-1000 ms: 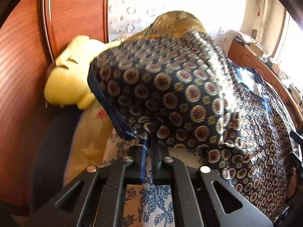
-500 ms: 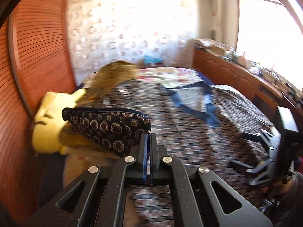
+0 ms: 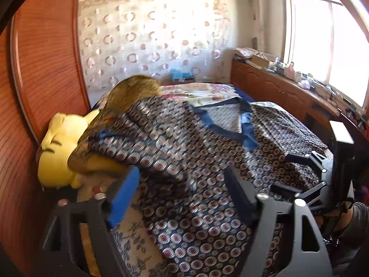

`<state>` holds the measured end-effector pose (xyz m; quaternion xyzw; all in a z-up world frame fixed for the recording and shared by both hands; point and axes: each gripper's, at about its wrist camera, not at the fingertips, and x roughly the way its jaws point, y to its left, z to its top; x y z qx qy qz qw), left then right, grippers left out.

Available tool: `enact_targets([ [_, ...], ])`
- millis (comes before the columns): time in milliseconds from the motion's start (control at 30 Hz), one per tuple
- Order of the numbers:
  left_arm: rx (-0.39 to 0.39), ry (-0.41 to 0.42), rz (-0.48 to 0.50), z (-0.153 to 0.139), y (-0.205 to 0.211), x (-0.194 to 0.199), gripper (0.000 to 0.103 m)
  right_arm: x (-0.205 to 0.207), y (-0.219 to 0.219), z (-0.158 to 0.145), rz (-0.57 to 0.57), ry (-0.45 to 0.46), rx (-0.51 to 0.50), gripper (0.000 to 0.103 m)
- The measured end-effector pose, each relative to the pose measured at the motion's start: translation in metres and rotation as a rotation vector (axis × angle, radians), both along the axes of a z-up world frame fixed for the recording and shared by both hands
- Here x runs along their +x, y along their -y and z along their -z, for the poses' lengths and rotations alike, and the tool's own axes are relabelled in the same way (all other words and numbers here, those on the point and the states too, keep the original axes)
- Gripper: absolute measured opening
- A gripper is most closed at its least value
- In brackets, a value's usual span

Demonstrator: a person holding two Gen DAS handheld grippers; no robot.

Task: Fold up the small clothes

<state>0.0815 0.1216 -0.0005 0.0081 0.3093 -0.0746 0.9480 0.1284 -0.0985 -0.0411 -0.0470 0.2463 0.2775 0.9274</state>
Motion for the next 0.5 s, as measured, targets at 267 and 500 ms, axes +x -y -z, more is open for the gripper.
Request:
enact_targets([
  [267,0.004,-0.064,-0.105,0.044,-0.025,-0.012,0.079,0.002,0.002,0.000,-0.022,-0.015,0.010,0.103],
  [500,-0.013,-0.033,-0.172,0.048,-0.036,-0.030,0.079,0.006,-0.004,-0.020,-0.139,-0.029,0.004,0.102],
])
